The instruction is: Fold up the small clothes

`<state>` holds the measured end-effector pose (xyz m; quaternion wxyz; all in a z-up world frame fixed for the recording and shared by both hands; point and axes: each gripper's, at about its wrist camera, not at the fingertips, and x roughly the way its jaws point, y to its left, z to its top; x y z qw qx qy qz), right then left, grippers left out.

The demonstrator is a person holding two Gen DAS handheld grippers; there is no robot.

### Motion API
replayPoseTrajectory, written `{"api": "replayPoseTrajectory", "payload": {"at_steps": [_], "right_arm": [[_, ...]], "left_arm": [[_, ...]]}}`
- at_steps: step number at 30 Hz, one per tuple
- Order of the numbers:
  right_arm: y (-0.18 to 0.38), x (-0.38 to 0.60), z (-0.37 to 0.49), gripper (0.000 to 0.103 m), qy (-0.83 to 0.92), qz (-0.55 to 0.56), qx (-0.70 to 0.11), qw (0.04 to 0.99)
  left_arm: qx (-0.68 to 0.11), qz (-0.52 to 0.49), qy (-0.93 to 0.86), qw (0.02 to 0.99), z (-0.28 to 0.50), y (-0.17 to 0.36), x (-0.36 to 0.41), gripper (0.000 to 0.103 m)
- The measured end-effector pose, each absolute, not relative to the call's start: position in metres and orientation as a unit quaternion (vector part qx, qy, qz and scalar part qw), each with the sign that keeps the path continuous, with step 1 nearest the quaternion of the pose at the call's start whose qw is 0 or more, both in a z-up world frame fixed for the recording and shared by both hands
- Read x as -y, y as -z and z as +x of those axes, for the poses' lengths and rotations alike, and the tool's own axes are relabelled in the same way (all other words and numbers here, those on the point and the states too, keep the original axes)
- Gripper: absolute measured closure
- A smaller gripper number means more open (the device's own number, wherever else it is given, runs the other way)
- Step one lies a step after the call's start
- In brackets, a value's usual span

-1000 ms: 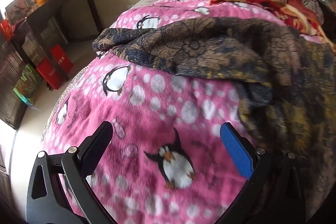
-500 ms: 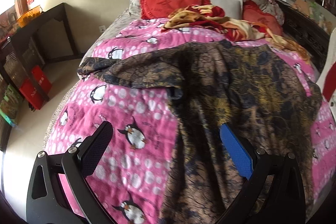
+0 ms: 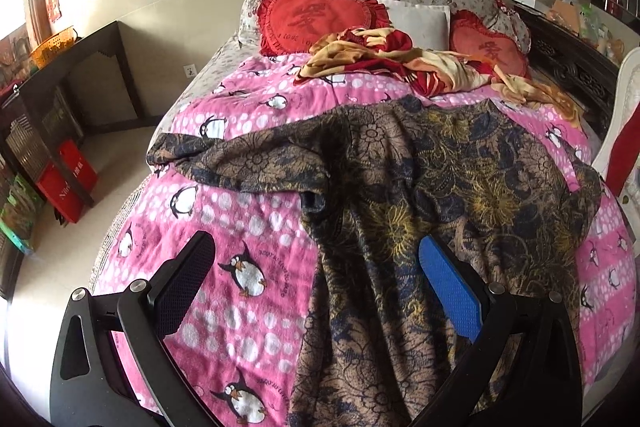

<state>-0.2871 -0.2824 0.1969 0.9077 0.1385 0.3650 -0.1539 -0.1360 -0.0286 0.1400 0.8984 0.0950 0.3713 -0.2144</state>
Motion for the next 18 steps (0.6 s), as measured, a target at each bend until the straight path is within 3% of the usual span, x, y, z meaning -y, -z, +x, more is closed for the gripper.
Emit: {"api": "replayPoseTrajectory", "payload": {"at_steps": [18], "right_arm": [[-0.158, 0.26, -0.201, 0.0, 0.168, 0.118, -0.385, 0.9]], "left_arm": [[-0.399, 0.076, 0.203, 0.891, -0.094, -0.123, 0.045, 0.001]]}}
